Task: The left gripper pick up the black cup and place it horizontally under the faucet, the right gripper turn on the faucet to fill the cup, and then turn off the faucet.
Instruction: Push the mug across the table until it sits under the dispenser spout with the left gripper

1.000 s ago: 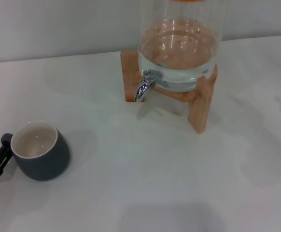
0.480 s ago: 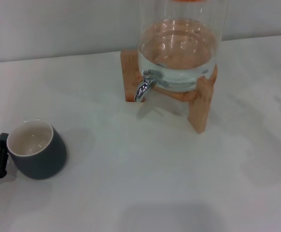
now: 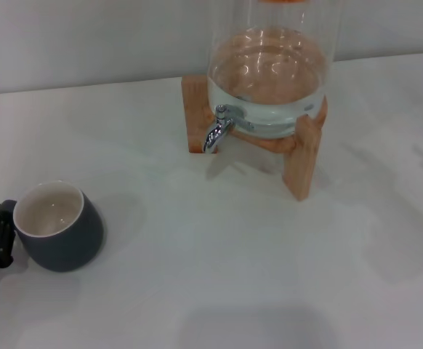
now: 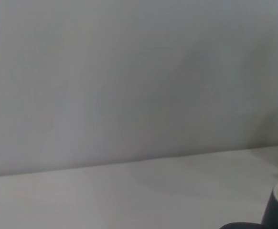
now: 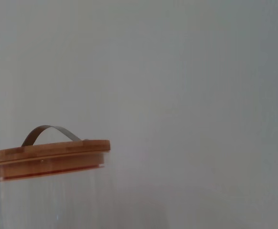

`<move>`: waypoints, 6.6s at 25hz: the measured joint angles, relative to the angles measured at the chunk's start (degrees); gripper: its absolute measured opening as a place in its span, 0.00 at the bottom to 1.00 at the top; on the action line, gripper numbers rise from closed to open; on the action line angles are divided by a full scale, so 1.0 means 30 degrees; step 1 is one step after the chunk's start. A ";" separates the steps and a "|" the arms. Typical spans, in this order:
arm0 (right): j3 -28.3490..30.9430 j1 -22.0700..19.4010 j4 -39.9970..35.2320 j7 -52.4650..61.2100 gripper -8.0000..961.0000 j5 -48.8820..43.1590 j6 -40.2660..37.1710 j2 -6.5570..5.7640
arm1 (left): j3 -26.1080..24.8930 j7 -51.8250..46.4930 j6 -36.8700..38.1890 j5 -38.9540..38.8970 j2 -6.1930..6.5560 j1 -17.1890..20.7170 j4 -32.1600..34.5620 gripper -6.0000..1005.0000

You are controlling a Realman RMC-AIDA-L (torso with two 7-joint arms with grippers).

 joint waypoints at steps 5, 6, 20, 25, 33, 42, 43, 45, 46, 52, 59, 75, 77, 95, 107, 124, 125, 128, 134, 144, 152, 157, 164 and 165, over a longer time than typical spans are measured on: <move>-0.0001 -0.0028 0.0114 -0.0027 0.77 0.0000 0.0037 0.0001 | 0.0000 -0.0031 -0.0955 0.0000 -0.0008 0.0000 0.0058 0.12; 0.0000 -0.0030 0.0120 -0.0027 0.77 -0.0001 0.0037 0.0000 | -0.0001 -0.0116 -0.1091 0.0000 -0.0006 0.0000 0.0096 0.12; 0.0000 -0.0032 0.0161 -0.0067 0.77 0.0000 0.0108 0.0000 | -0.0004 -0.0495 -0.1198 -0.0012 -0.0052 -0.1638 -0.0704 0.12; 0.0000 -0.0047 0.0159 -0.0087 0.77 0.0000 0.0255 0.0000 | -0.0004 -0.0499 -0.0998 -0.0016 -0.0065 -0.2451 -0.1074 0.12; 0.0000 0.0049 0.0161 -0.0136 0.77 -0.0001 0.0671 0.0000 | 0.0264 -0.0504 -0.0139 0.0110 -0.0069 -0.3998 -0.2235 0.12; 0.0001 0.0103 0.0349 -0.0161 0.77 0.0000 0.1034 0.0025 | 0.2170 -0.2115 0.0586 0.0168 -0.0055 -0.5062 -0.2348 0.12; 0.0001 0.0104 0.0350 -0.0167 0.77 -0.0001 0.1036 0.0026 | 0.2241 -0.2190 0.0587 0.0168 -0.0055 -0.5118 -0.2348 0.12; 0.0000 0.0105 0.0357 -0.0172 0.77 0.0000 0.1036 0.0030 | 0.2453 -0.2461 0.0600 0.0168 -0.0050 -0.5239 -0.2333 0.12; 0.0000 0.0104 0.0358 -0.0174 0.77 0.0000 0.1039 0.0031 | 0.2554 -0.2582 0.0608 0.0168 -0.0049 -0.5284 -0.2327 0.12; -0.0038 0.0128 0.0364 -0.0176 0.77 0.0000 0.1059 0.0032 | 0.3460 -0.3539 0.1204 0.0205 -0.0027 -0.5826 -0.2270 0.12; -0.0064 0.0110 0.0365 -0.0177 0.77 0.0000 0.1059 0.0031 | 0.4531 -0.4384 0.2022 0.0206 -0.0048 -0.6449 -0.2097 0.12; -0.0073 0.0169 0.0419 -0.0176 0.77 -0.0001 0.1088 0.0030 | 0.5708 -0.4924 0.3587 0.0204 -0.0094 -0.7252 -0.1731 0.11; -0.0065 0.0170 0.0463 -0.0176 0.77 0.0001 0.1088 0.0030 | 0.5709 -0.4895 0.3598 0.0203 -0.0095 -0.7370 -0.1729 0.11; -0.0064 0.0244 0.0628 -0.0235 0.77 0.0000 0.1058 0.0030 | 0.7721 -0.5475 0.5034 0.0126 -0.0267 -0.8413 -0.1729 0.11; -0.0138 0.0252 0.0627 -0.0235 0.77 0.0000 0.1056 0.0029 | 0.8143 -0.5479 0.5034 0.0032 -0.0300 -0.8656 -0.1280 0.11; -0.0151 0.0281 0.0634 -0.0235 0.77 0.0000 0.1056 0.0030 | 0.8141 -0.5480 0.5481 -0.0012 -0.0359 -0.8923 -0.1039 0.11; -0.0151 0.0281 0.0652 -0.0235 0.77 0.0000 0.1056 0.0030 | 0.8141 -0.5480 0.5497 -0.0012 -0.0360 -0.8918 -0.1037 0.11; -0.0149 0.0281 0.0779 -0.0235 0.77 0.0000 0.1056 0.0030 | 0.8162 -0.5479 0.5510 -0.0012 -0.0360 -0.8882 -0.1036 0.11; -0.0170 0.0280 0.0836 -0.0235 0.77 0.0001 0.1067 0.0030 | 0.8241 -0.5364 0.5526 0.0004 -0.0354 -0.8836 -0.1035 0.11; -0.0116 0.0248 0.0892 -0.0234 0.77 0.0000 0.1089 0.0030 | 0.8632 -0.5420 0.5532 0.0008 -0.0370 -0.8638 -0.1035 0.11; -0.0054 0.0205 0.0891 -0.0234 0.77 0.0001 0.1307 0.0030 | 0.8668 -0.5421 0.5530 -0.0006 -0.0358 -0.8600 -0.1134 0.11; -0.0029 0.0139 0.0892 -0.0234 0.77 0.0000 0.1476 0.0030 | 0.8671 -0.5433 0.5529 -0.0012 -0.0358 -0.8530 -0.1110 0.11; -0.0028 0.0086 0.0912 -0.0234 0.77 0.0001 0.1529 0.0030 | 0.8649 -0.5928 0.5524 -0.0074 -0.0341 -0.8414 -0.1033 0.14; -0.0028 0.0083 0.0942 -0.0234 0.77 0.0001 0.1536 0.0030 | 0.8642 -0.5938 0.5525 -0.0077 -0.0334 -0.8393 -0.1006 0.16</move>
